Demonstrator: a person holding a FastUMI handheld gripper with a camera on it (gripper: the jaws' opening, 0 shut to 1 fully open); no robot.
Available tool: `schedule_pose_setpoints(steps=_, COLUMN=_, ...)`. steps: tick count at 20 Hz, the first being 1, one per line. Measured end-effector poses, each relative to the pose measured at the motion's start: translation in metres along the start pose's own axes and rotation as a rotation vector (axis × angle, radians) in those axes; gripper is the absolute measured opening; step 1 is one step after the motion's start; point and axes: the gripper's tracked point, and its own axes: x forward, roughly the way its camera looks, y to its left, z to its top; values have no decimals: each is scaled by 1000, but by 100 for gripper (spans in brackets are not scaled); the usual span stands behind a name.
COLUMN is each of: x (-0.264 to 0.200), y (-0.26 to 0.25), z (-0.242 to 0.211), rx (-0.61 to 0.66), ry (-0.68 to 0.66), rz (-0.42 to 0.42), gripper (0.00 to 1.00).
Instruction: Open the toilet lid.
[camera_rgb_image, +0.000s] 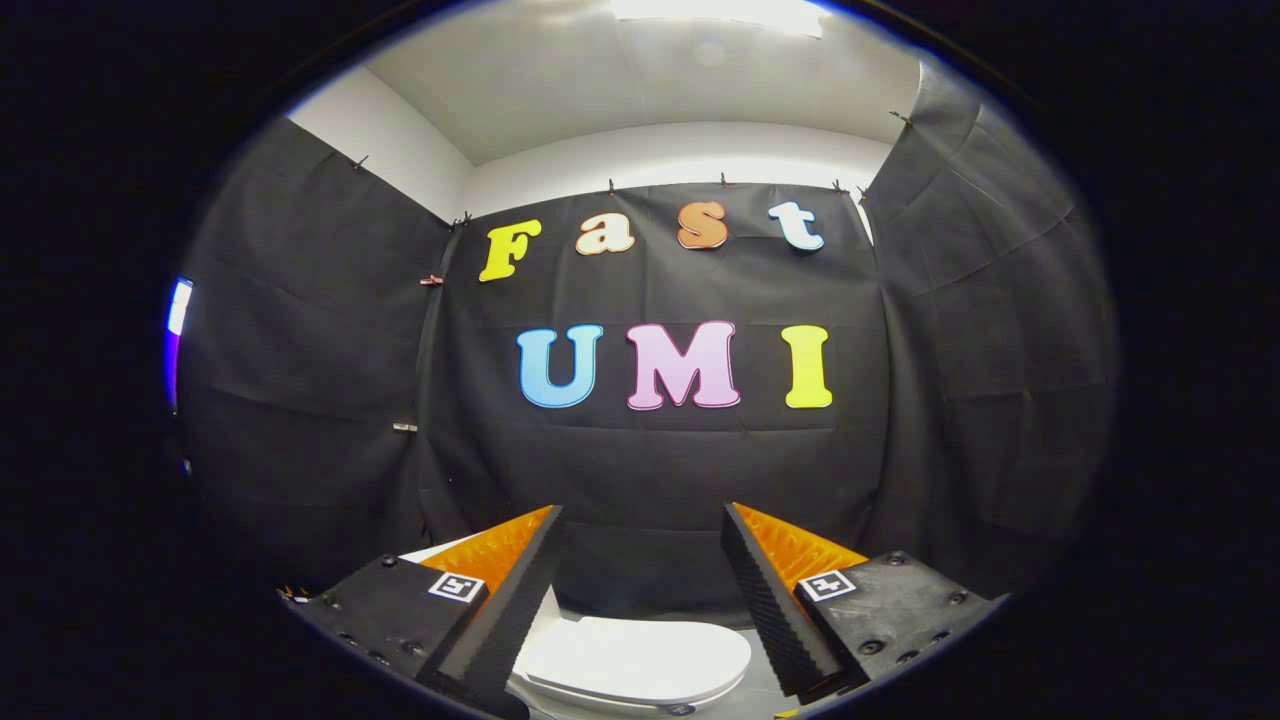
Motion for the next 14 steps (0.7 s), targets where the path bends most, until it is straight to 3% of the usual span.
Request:
schedule_pose_setpoints(steps=8, x=0, y=0, z=-2, rx=-10, ry=6, rz=5, gripper=98)
schedule_pose_setpoints(steps=14, x=12, y=-13, z=-15, rx=8, ry=39, rz=-47, gripper=98)
